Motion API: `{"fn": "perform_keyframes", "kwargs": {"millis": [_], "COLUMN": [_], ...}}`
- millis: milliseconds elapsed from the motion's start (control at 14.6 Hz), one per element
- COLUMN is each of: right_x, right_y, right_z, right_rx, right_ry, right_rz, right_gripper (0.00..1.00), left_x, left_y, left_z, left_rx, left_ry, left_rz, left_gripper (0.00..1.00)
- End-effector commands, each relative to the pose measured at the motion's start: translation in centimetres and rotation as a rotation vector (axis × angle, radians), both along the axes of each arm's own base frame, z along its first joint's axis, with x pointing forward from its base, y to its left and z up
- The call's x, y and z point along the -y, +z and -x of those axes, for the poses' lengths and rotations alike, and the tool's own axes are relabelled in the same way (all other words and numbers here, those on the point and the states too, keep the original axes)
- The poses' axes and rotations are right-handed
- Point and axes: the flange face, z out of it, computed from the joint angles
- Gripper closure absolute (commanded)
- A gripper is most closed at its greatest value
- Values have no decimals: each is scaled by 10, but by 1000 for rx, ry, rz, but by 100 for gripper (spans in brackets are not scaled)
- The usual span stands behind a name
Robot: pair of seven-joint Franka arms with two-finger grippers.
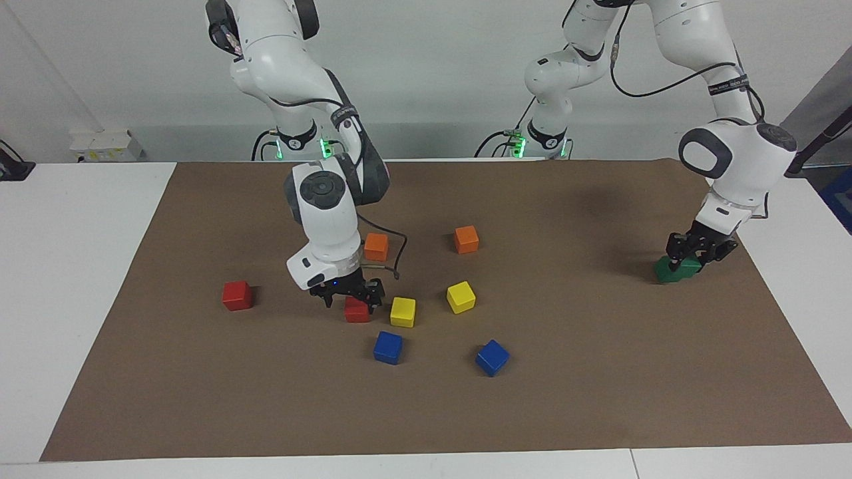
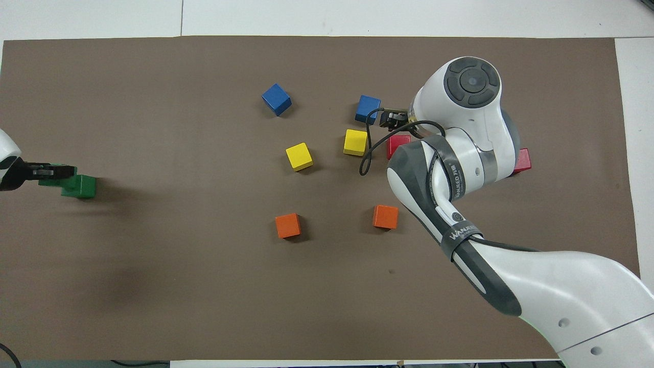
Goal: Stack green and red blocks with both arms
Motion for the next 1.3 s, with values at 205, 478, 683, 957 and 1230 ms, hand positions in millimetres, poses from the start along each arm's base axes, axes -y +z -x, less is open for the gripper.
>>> {"fn": "perform_keyframes", "kwargs": {"millis": [205,478,683,957,1230], "right_x": [-4,-1,0,3,60], "right_y": [-33,-44,-47,-47,7], "right_z": [13,20,26,26,-3], "right_rx": [38,17,6,-14,-78], "right_ry": [25,57,65,111,181], "right_rz": [-21,-11,-6,7,46], "right_gripper": [0,0,0,100,100], "left_x": [-4,-6,-6,-6,-5], "left_y": [1,1,0,-3,-3], "left_z": [16,17,18,20,20], "left_rx": [20,16,13,11,11], "left_ry": [38,42,43,42,31], "left_rz": [7,8,10,7,3], "left_gripper": [100,100,100,100,3]}}
